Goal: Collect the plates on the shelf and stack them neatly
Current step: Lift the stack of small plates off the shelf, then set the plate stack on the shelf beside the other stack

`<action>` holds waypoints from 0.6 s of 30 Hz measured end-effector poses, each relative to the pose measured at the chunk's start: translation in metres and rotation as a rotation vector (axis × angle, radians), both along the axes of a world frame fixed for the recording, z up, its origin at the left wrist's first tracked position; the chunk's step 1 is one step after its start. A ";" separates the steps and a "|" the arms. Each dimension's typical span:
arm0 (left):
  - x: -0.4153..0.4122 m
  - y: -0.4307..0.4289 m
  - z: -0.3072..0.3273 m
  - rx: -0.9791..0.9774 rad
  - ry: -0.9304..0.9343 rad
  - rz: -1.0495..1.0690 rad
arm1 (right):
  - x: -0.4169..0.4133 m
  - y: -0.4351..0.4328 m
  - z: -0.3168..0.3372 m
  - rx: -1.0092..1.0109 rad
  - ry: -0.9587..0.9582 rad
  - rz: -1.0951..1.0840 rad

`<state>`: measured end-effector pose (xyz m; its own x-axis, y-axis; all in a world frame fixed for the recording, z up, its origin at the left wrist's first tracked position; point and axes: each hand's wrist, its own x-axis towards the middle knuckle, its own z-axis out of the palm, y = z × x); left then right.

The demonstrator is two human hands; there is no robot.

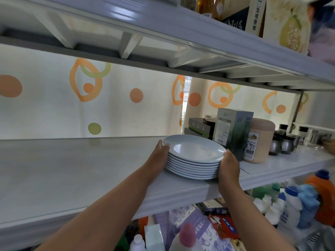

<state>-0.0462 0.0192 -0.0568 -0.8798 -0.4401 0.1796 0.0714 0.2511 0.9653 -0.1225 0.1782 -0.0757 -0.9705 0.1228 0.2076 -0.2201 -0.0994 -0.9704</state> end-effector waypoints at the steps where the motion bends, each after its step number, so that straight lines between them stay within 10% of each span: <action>1: -0.001 0.001 0.000 -0.007 0.003 -0.010 | 0.001 0.000 0.002 -0.012 -0.026 -0.007; 18: 0.107 -0.029 0.031 0.138 0.242 0.372 | 0.120 -0.081 0.031 0.272 0.547 0.127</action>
<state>0.0613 -0.0100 -0.0255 -0.5976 -0.7521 0.2777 0.2281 0.1726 0.9582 -0.0027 0.0968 -0.0452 -0.7183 -0.1134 0.6864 -0.6952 0.0772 -0.7147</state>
